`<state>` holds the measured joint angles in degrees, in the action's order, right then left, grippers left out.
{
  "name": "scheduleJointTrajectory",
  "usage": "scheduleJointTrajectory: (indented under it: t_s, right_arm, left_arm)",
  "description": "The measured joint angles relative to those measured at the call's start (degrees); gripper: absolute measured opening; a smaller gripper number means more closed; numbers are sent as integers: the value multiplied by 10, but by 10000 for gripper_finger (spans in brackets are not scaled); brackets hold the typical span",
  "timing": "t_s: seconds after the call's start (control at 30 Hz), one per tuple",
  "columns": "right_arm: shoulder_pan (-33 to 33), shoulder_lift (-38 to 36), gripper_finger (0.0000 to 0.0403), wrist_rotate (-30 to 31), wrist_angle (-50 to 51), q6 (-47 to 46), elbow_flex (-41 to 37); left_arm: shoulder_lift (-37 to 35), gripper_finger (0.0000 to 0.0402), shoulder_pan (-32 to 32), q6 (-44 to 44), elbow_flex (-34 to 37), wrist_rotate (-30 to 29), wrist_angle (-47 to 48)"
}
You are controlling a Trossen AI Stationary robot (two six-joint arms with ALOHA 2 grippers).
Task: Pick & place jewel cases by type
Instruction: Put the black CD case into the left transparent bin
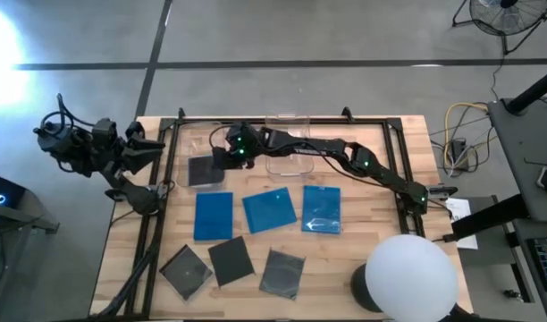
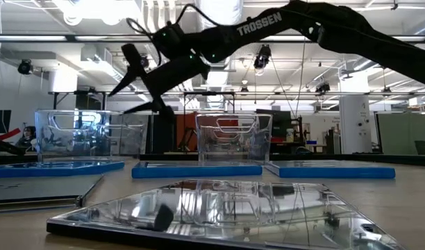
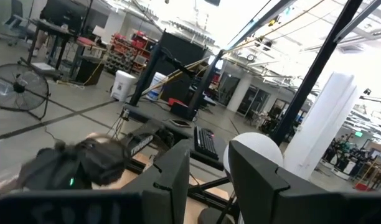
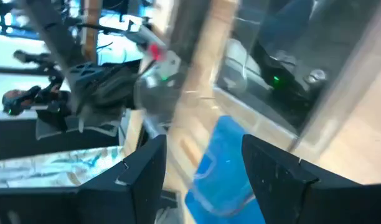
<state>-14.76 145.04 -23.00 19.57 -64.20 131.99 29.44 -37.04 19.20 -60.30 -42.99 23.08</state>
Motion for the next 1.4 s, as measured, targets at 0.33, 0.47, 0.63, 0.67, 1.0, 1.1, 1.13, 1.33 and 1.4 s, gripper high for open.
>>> scheduleJointTrajectory:
  t_s: [0.33, 0.47, 0.63, 0.67, 1.0, 1.1, 1.13, 1.33, 1.4]
  right_arm:
    - [7, -77, 203, 43, 136, 180, 9]
    - [26, -111, 203, 97, 294, 258, 8]
    - [64, -122, 203, 108, 427, 309, 6]
    - [72, -123, 203, 107, 444, 317, 3]
    - [149, -127, 203, 51, 505, 384, -87]
    - [169, -133, 203, 45, 507, 397, -128]
    - [176, -136, 203, 45, 506, 404, -142]
    - [214, -166, 203, 43, 499, 391, -235]
    - [229, -180, 203, 43, 484, 377, -268]
  left_arm:
    - [1, 94, 0, 5, 25, 0, 1]
    - [4, 94, 0, 12, 31, 0, 2]
    - [4, 94, 0, 53, 60, -10, 12]
    - [4, 94, 0, 72, 68, -15, 21]
    - [19, 94, 0, 392, 146, 43, 156]
    - [35, 94, 0, 448, 180, 100, 153]
    - [43, 94, 0, 464, 192, 119, 149]
    - [105, 94, 0, 531, 244, 198, 134]
    - [128, 94, 0, 534, 249, 220, 126]
